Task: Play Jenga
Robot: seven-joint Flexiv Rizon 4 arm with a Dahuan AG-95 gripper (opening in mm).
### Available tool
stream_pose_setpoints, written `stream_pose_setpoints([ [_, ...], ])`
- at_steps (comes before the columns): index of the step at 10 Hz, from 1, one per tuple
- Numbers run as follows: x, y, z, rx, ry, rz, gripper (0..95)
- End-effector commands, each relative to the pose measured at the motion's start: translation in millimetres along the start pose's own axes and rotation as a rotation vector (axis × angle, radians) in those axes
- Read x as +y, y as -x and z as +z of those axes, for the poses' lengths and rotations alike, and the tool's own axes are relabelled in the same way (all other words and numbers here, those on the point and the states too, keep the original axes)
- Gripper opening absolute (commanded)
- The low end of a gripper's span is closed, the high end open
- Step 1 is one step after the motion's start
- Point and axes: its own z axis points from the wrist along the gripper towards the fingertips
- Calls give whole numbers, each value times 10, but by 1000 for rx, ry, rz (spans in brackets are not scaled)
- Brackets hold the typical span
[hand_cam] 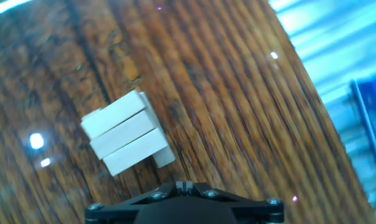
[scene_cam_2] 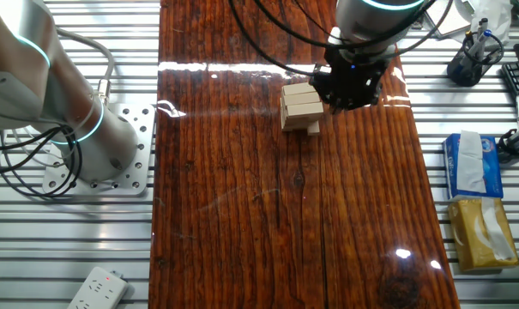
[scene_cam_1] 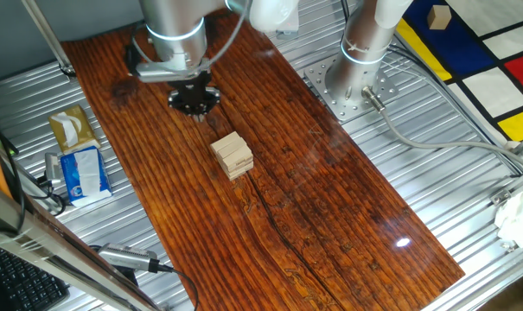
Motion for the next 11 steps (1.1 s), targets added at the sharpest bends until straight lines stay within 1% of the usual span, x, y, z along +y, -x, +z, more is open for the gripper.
stream_pose_setpoints([
  [1, 1, 72, 48, -1, -3, -173, 0],
  [2, -1, 79, 89, -10, -1, -217, 0],
  [3, -2, 80, 106, -5, -2, -240, 0],
  [5, 0, 78, 125, -7, -4, -283, 0],
  [7, -1, 83, 137, -9, -12, -333, 0],
  [9, -2, 90, 166, -7, -23, -413, 0],
  [11, -1, 91, 170, -13, -20, -424, 0],
])
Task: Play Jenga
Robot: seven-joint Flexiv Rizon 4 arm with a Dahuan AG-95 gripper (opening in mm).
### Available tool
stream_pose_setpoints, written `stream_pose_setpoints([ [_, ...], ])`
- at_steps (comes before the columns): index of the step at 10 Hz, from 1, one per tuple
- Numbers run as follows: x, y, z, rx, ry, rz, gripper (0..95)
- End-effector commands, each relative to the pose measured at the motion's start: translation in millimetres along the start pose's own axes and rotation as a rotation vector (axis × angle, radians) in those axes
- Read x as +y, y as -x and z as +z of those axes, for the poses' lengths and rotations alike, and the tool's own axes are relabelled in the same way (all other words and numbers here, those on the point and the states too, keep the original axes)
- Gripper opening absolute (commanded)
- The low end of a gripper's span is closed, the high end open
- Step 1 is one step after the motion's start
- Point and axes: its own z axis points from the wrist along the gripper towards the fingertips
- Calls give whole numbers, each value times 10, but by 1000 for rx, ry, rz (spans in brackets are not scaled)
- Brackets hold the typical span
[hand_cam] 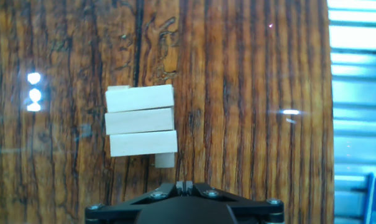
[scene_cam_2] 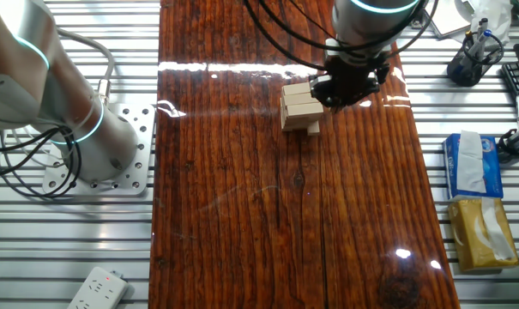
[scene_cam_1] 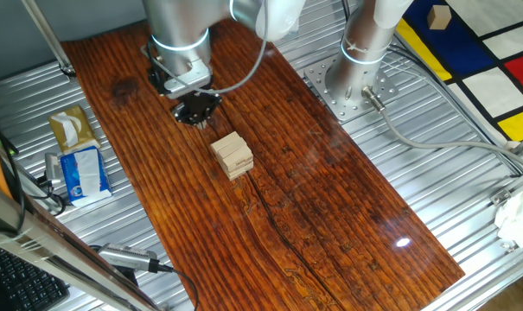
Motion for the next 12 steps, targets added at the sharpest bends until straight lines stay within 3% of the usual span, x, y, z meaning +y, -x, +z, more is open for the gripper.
stream_pose_setpoints([
  [1, 0, 5, 9, 3, 5, -11, 0],
  [6, 7, 3, 53, 13, 16, -4, 0],
  [9, 18, -1, 110, 47, 22, -18, 0],
  [12, 20, -1, 115, 47, 31, 15, 0],
])
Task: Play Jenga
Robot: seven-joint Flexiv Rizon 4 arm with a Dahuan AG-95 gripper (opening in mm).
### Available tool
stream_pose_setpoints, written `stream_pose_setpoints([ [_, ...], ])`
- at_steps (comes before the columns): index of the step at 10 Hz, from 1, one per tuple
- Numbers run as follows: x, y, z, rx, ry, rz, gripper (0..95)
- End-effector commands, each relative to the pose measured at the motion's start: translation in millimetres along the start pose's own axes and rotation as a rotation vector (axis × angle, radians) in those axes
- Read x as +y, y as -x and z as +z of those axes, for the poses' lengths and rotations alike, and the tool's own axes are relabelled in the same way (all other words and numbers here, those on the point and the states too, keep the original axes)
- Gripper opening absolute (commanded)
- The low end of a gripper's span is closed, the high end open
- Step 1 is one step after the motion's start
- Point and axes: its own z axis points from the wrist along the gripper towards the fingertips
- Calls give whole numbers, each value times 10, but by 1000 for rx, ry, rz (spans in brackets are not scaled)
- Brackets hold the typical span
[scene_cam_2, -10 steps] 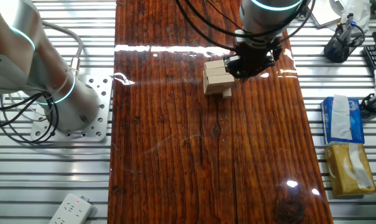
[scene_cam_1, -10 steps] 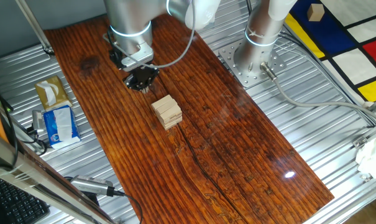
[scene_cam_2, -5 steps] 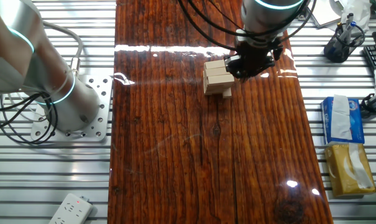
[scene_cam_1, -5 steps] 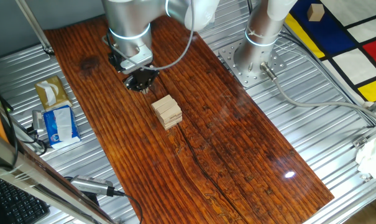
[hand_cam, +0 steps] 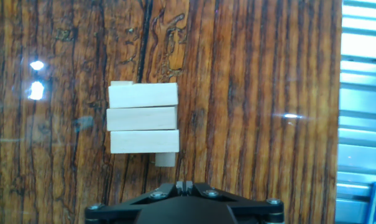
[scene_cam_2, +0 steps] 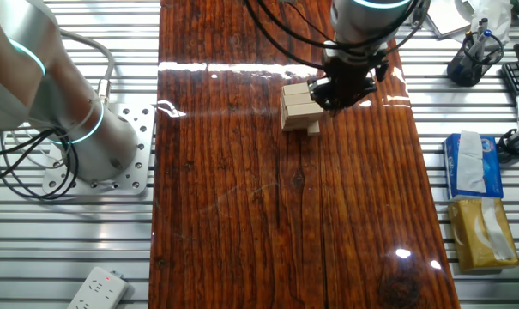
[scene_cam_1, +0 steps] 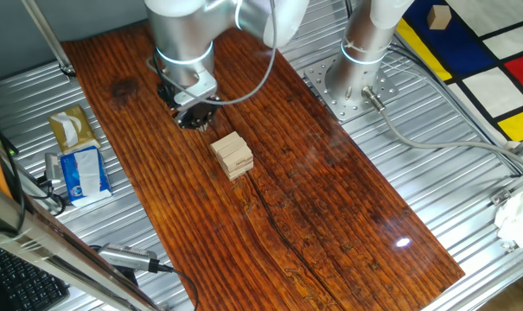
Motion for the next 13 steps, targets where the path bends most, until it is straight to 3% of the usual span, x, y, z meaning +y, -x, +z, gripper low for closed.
stream_pose_setpoints([
  [1, 8, -1, -3, -13, 2, 39, 0],
  [6, 23, 1, 113, -37, -9, 30, 0],
  [9, 40, 6, 166, -34, -13, 15, 0],
  [10, 51, 9, 185, -35, -14, 16, 190],
  [13, 56, 11, 205, -33, -14, 21, 190],
])
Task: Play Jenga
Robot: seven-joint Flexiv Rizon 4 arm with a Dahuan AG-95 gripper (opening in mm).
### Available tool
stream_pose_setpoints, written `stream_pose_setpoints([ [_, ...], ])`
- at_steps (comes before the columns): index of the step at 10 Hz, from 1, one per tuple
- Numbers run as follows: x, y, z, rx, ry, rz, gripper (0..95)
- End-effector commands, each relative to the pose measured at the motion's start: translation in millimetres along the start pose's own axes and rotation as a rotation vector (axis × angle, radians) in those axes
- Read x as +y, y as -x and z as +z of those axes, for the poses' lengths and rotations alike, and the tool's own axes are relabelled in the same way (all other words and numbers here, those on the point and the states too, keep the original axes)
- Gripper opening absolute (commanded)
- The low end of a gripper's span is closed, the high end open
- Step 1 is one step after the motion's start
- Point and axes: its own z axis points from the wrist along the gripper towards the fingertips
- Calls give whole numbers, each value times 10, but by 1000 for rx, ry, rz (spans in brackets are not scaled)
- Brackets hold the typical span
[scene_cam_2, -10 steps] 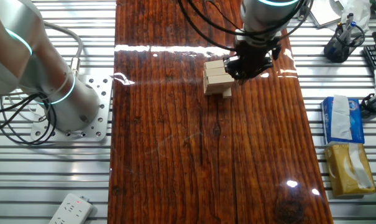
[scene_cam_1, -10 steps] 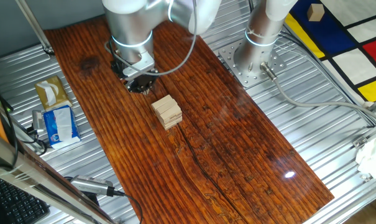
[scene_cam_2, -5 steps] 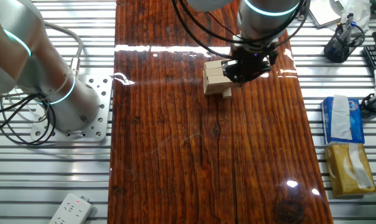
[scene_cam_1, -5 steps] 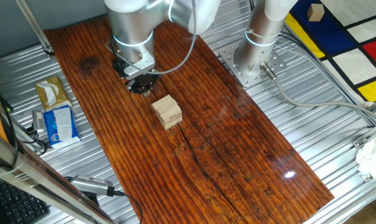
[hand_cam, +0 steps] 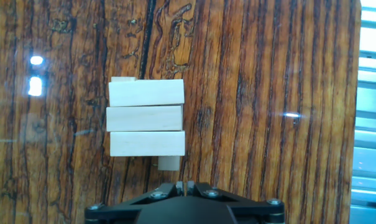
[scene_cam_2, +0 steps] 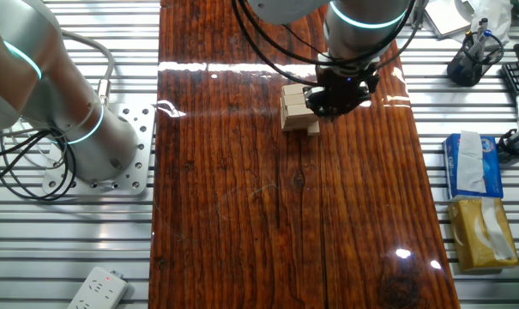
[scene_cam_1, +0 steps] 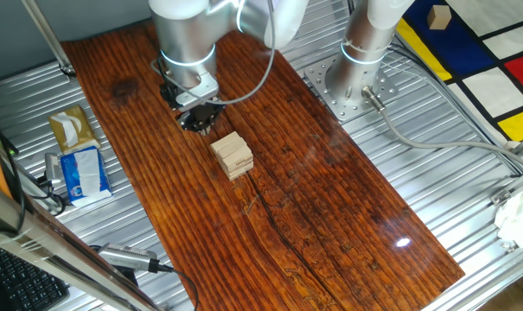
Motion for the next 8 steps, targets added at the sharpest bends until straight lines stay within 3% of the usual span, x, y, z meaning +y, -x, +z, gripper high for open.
stream_pose_setpoints([
  [1, -2, -3, 9, 3, -2, 5, 190],
  [8, 18, 5, 115, -2, -9, 36, 190],
])
